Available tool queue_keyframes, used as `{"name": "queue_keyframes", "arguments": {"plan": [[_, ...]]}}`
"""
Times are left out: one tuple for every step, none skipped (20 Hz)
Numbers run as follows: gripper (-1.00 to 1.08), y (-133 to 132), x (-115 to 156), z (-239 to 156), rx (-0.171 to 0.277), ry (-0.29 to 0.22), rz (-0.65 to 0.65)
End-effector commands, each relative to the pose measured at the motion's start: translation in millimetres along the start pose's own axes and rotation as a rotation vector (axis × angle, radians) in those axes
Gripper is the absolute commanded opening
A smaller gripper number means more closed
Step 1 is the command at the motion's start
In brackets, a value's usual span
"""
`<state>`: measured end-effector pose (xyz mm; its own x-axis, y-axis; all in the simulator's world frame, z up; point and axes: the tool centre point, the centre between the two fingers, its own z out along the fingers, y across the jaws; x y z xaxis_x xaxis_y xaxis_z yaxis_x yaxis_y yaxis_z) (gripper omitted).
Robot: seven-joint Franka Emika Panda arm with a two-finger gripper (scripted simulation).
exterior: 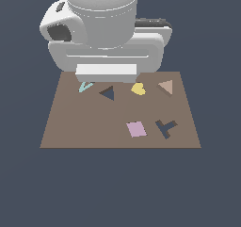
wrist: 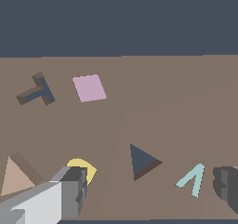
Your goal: Insert a designated object into the corresponding slot on a board.
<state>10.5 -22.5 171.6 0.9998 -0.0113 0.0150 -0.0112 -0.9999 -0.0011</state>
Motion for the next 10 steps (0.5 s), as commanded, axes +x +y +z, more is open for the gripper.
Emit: {"name": "queue_keyframes", "arguments": {"plan": [[1.00,0,0,0,0.000,0.000,0.000],[1.00,0,0,0,0.000,0.000,-0.001],[1.00,-2,0,1,0.000,0.000,-0.003],[1.00,-4,-1,3,0.000,0.000,-0.006],[1.00,-8,-2,5,0.000,-0.001,-0.011],[1.00,-12,-3,7,0.000,-0.001,-0.017],[1.00,-18,-4,10,0.001,-0.001,-0.025],[1.00,-24,-5,14,0.001,-0.002,-0.034],[1.00,-31,-7,18,0.001,-0.002,-0.044],[1.00,-40,-9,23,0.001,-0.003,-0.056]]}}
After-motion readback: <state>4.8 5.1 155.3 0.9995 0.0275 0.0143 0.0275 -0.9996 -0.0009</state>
